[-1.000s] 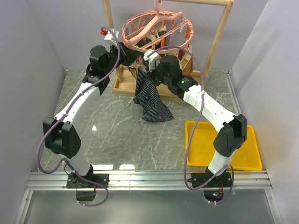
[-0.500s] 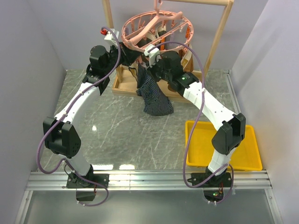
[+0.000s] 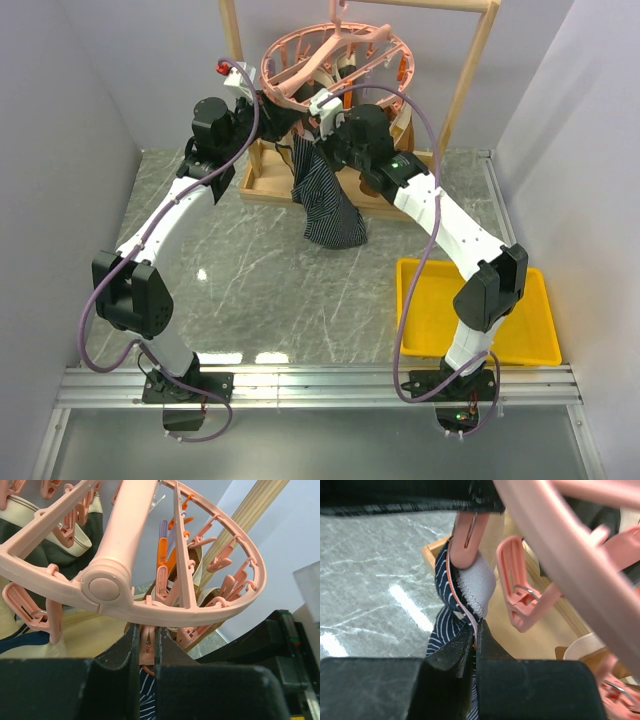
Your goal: Clip the underwear to the hanger
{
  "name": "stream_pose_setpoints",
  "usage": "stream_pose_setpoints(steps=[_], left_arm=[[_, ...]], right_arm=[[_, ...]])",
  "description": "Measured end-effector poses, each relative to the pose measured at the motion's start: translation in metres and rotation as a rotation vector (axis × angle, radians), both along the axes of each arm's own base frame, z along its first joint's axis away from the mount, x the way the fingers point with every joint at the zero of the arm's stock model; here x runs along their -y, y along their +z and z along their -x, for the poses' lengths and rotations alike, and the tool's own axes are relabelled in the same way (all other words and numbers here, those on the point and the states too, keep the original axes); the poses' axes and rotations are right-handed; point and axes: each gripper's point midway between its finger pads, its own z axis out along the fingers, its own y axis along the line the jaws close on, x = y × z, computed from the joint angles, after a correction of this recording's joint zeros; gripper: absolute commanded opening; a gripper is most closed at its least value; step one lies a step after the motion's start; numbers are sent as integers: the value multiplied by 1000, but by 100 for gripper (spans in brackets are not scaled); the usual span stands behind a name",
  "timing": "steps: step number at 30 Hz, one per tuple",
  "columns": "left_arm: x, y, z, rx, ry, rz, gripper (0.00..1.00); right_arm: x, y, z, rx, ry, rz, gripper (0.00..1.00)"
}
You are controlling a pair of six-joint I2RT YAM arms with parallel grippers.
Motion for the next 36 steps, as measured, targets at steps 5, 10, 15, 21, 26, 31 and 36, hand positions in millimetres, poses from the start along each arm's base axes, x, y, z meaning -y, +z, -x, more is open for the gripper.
stream_pose_setpoints(steps=[5, 10, 15, 21, 26, 31, 36], left_arm=[[0, -1, 0, 5, 2, -8, 0], [0, -1, 0, 7, 1, -10, 0], [1, -1, 0, 7, -2, -11, 0], [2, -2, 1, 4, -5, -12, 0], [3, -2, 1, 3, -5, -12, 0], [3, -4, -1, 0, -5, -13, 0], [4, -8, -2, -7, -9, -16, 0]], right_arm=[[-1, 4, 1, 4, 7, -5, 0], [-1, 4, 1, 2, 8, -4, 0], [3, 12, -3, 14, -24, 0, 0], [11, 32, -12, 65, -89, -4, 0], [12, 28, -14, 90, -98, 26, 0], [6, 9, -10, 77, -77, 71, 0], [4, 11, -9, 85, -75, 70, 0]])
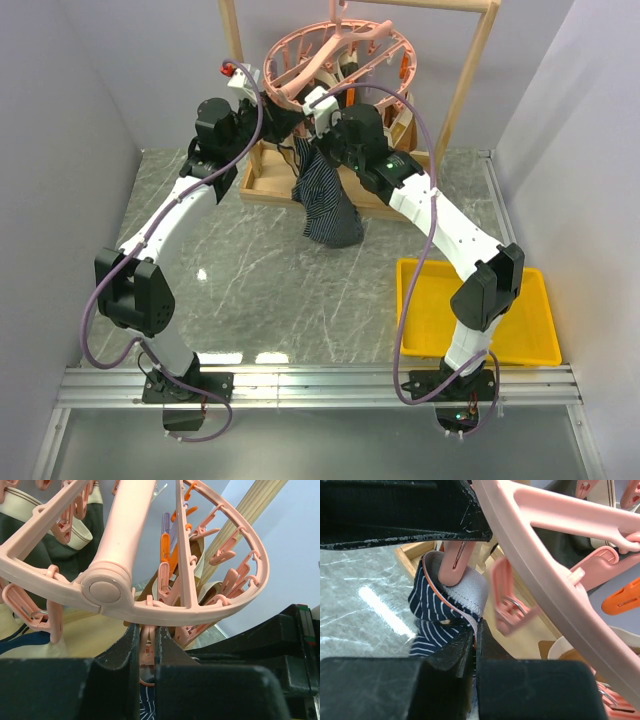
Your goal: Clip the underwear to the hanger
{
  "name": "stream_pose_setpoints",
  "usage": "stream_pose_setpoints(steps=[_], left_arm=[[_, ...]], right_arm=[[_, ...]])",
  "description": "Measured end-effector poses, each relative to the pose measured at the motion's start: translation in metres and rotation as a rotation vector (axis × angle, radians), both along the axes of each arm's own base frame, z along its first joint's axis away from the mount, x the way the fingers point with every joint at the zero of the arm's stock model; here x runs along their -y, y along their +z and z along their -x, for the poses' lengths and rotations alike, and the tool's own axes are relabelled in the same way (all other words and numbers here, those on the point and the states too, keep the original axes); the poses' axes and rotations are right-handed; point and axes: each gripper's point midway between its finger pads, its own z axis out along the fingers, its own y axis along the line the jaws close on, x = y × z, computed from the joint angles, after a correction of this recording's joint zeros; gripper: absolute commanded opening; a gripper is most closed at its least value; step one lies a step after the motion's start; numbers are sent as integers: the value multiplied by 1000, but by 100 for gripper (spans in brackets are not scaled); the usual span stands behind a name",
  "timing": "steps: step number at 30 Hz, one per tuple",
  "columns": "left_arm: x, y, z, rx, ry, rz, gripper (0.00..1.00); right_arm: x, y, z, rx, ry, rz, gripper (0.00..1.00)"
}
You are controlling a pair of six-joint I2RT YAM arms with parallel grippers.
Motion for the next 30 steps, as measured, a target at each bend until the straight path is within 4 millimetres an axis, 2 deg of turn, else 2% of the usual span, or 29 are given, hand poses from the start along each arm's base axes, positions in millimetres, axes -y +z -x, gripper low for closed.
stream_pose_setpoints(steps=[9, 24, 27, 30], left_arm=[[0, 0, 0, 1, -1, 0, 0], [0, 0, 0, 2, -1, 0, 1], [1, 0, 0, 2, -2, 0, 2], [2, 1, 0, 1, -5, 0, 6]], right_arm=[[5, 16, -4, 36, -41, -12, 0], [5, 19, -5, 32, -57, -36, 0], [4, 28, -4, 31, -59, -61, 0], [2, 45, -5, 50, -59, -95, 0]])
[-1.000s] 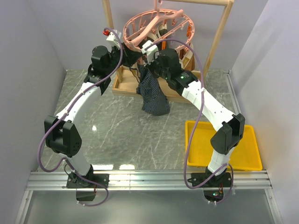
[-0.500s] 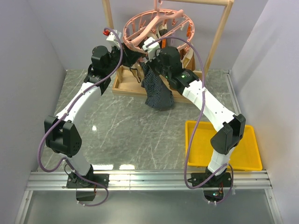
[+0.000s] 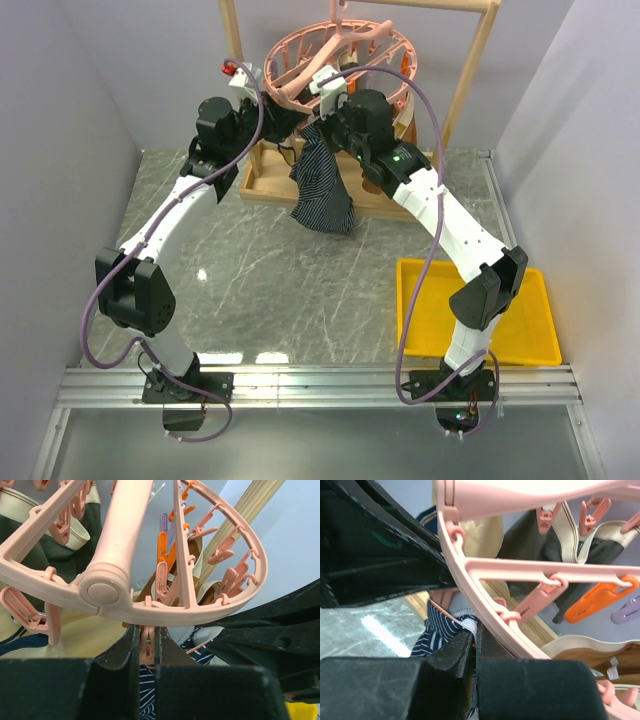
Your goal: Clip the underwear to the hanger
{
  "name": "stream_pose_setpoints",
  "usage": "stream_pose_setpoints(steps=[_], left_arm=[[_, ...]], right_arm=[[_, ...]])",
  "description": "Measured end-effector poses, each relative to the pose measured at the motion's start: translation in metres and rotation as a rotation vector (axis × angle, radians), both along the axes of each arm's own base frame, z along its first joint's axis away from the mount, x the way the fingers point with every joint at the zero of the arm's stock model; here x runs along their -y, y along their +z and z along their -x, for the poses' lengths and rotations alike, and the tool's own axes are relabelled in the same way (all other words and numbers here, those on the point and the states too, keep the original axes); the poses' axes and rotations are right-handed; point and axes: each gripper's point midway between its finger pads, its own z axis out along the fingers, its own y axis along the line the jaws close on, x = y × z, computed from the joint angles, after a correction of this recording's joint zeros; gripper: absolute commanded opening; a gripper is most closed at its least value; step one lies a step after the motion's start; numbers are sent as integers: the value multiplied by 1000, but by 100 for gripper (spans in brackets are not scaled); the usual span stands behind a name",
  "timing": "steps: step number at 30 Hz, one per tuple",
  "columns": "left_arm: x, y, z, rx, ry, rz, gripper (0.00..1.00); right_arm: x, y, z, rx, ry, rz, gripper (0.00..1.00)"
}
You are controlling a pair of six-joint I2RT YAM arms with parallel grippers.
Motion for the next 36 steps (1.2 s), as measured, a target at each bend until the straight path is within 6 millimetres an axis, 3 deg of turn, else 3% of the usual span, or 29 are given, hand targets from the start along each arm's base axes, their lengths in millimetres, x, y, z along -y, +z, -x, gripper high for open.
stream_pose_setpoints(steps=[8, 30, 36], left_arm=[[3, -2, -1, -16, -12, -3, 22], [6, -10, -3, -66, -22, -10, 46], [5, -14, -3, -82, -21, -16, 56]], right_arm=[[-1, 0, 1, -10, 2, -6, 0], [-2, -1, 2, -13, 8, -5, 0], [-2, -1, 2, -13, 8, -5, 0]])
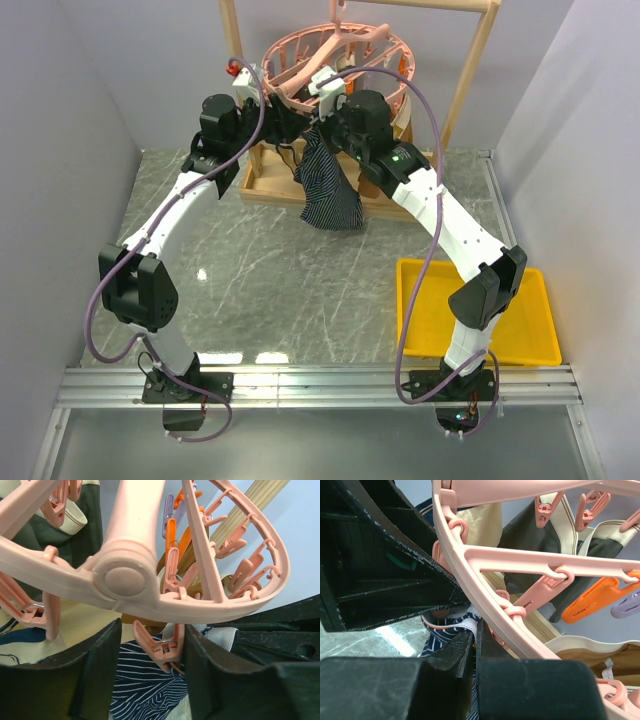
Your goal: Clip the underwear to the hanger
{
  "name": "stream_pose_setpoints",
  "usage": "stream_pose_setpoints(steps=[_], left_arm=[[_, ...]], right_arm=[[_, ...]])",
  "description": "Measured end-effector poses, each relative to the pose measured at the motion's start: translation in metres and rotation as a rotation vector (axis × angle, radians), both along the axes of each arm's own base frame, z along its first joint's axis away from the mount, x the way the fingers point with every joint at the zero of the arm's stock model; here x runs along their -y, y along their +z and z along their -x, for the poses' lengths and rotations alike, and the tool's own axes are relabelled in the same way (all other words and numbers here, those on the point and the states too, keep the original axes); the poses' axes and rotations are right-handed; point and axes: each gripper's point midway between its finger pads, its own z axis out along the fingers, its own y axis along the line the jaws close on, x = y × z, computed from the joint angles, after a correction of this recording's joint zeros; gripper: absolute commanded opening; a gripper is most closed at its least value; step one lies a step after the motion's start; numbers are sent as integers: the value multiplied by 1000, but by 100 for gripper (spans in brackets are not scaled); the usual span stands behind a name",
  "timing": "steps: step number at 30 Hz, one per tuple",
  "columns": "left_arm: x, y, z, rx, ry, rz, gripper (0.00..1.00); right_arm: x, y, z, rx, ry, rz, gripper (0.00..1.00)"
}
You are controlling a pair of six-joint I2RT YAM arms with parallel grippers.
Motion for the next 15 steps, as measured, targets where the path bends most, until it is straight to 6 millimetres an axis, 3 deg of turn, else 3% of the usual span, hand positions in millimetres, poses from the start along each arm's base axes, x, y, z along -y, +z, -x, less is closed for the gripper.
stream_pose_setpoints(steps=[6, 9, 11, 15], left_arm=[[-3, -1, -2, -13, 8, 7, 81], [-7, 0, -3, -19, 9, 18, 86], [-10, 3, -2, -21, -3, 35, 94], [-21, 8, 7, -32, -26, 83, 97]], right_arm=[[0, 0, 0, 0, 1, 0, 0], [-3, 0, 2, -3, 19, -2, 0], [-5, 0, 3, -5, 32, -4, 0], [-10, -1, 7, -12, 66, -9, 5]])
